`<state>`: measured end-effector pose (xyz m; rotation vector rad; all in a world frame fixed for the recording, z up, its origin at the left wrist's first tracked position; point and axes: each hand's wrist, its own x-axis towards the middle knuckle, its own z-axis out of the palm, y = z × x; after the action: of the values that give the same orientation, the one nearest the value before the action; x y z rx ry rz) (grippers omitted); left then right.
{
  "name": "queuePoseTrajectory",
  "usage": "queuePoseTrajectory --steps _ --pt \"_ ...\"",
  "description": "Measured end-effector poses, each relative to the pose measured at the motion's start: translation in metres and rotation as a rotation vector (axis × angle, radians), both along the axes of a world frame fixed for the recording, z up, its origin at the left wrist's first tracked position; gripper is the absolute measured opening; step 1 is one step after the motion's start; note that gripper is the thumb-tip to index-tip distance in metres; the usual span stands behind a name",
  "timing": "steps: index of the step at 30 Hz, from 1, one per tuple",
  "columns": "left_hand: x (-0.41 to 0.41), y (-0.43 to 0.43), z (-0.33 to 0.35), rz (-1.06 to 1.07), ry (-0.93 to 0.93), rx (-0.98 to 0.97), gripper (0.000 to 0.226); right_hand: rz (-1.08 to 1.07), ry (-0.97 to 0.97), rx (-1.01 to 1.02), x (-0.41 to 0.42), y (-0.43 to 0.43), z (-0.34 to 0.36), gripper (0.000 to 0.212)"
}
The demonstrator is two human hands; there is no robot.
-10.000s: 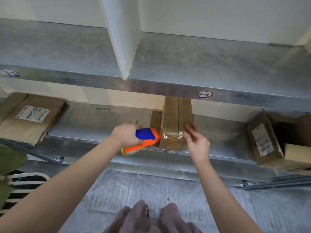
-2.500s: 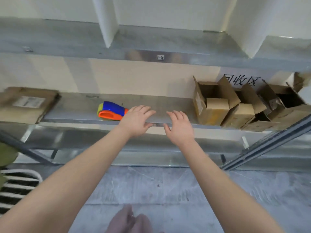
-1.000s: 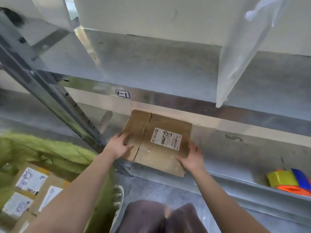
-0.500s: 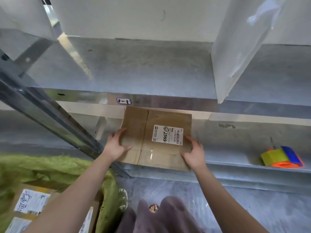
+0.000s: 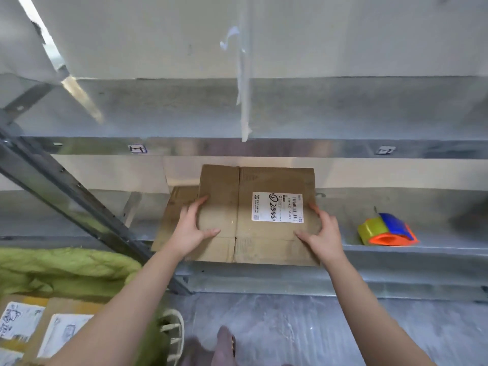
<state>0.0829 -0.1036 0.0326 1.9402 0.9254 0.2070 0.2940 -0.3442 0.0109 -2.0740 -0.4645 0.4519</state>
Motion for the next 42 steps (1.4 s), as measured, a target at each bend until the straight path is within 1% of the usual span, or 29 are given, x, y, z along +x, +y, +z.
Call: queuePoseTrajectory --steps 3,5,11,17,23,25,27,29,31,33,36,39,42 --pt "0.034 -0.053 -0.004 -0.045 -0.022 0.024 0.096 -0.013 -0.102 0.028 0.028 -0.061 0.008 0.084" --pt "0.058 -0.096 -0.006 -0.075 -0.05 0.028 0.101 -0.023 -0.133 0.027 0.048 -0.108 0.013 0.085" --pt "0.127 -0.226 -0.002 -0.14 -0.088 -0.022 0.099 -0.081 -0.109 0.003 0.103 -0.246 0.025 0.081" --pt "0.203 -0.306 0.001 -0.183 -0.072 -0.038 0.097 -0.172 -0.098 -0.017 0.159 -0.329 0.021 0.082" --pt "0.279 -0.346 -0.013 -0.208 -0.078 -0.049 0.097 -0.209 -0.083 -0.023 0.226 -0.371 0.01 0.081" --pt "0.304 -0.355 -0.019 -0.203 -0.068 -0.05 0.099 -0.222 -0.089 -0.034 0.25 -0.382 0.01 0.085" --pt "0.327 -0.364 -0.02 -0.168 -0.07 -0.025 0.1 -0.257 -0.11 -0.035 0.27 -0.392 0.014 0.095" --pt "0.35 -0.37 -0.014 -0.139 -0.077 0.073 0.099 -0.298 -0.113 -0.024 0.29 -0.4 0.02 0.102" --pt "0.369 -0.377 -0.007 -0.138 -0.04 0.238 0.096 -0.303 -0.094 -0.019 0.309 -0.407 0.024 0.103" --pt "0.38 -0.384 -0.001 -0.114 -0.023 0.309 0.093 -0.271 -0.087 -0.032 0.326 -0.411 0.024 0.102" --pt "0.389 -0.393 -0.001 -0.088 -0.05 0.225 0.095 -0.232 -0.072 -0.035 0.343 -0.413 0.021 0.101" --pt "0.394 -0.402 -0.004 -0.083 -0.076 0.149 0.099 -0.229 -0.051 0.01 0.359 -0.415 0.016 0.098" --pt "0.399 -0.415 -0.003 -0.089 -0.114 0.065 0.104 -0.199 -0.084 0.067 0.375 -0.423 0.012 0.089"
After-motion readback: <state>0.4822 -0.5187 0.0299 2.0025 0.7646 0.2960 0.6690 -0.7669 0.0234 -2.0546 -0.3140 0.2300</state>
